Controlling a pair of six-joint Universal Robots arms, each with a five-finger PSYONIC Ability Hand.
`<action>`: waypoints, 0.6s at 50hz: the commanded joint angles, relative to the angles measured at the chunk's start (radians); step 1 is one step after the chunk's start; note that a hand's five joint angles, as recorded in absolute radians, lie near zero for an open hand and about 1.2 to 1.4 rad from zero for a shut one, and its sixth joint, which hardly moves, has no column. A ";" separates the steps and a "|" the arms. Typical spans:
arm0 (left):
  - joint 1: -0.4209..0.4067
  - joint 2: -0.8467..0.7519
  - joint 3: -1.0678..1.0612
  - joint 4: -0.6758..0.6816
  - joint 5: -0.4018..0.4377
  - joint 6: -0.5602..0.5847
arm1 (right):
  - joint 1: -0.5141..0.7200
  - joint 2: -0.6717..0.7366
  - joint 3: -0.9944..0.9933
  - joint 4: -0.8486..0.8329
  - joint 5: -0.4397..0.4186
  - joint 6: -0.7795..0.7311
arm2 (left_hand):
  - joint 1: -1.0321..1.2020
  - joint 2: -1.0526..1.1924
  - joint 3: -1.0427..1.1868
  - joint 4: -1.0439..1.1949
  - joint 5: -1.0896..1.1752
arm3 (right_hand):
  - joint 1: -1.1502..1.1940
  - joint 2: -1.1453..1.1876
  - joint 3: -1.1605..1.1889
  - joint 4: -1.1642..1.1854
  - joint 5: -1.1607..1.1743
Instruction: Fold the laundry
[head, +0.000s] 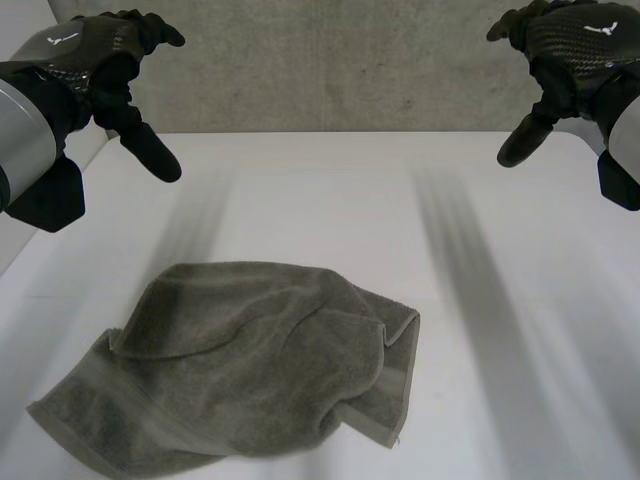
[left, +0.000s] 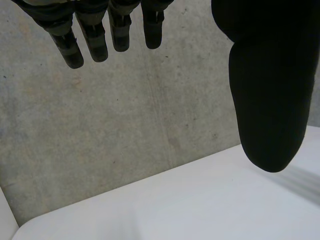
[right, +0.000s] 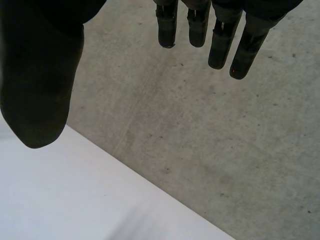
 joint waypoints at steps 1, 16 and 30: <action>-0.002 -0.018 -0.040 0.016 0.011 0.001 | 0.004 0.039 0.013 -0.004 -0.044 -0.044 | 0.031 0.041 0.040 0.041 0.012 | -0.032 -0.050 -0.056 -0.082 -0.059; -0.019 -0.365 -0.034 0.022 0.014 0.088 | 0.036 0.168 0.035 0.014 -0.051 -0.288 | 0.070 0.079 0.078 0.079 0.050 | -0.032 -0.050 -0.056 -0.082 -0.059; -0.162 -0.577 -0.074 0.131 0.049 0.087 | 0.039 0.175 0.049 0.013 -0.055 -0.291 | 0.187 0.196 0.196 0.197 0.168 | -0.032 -0.050 -0.056 -0.082 -0.059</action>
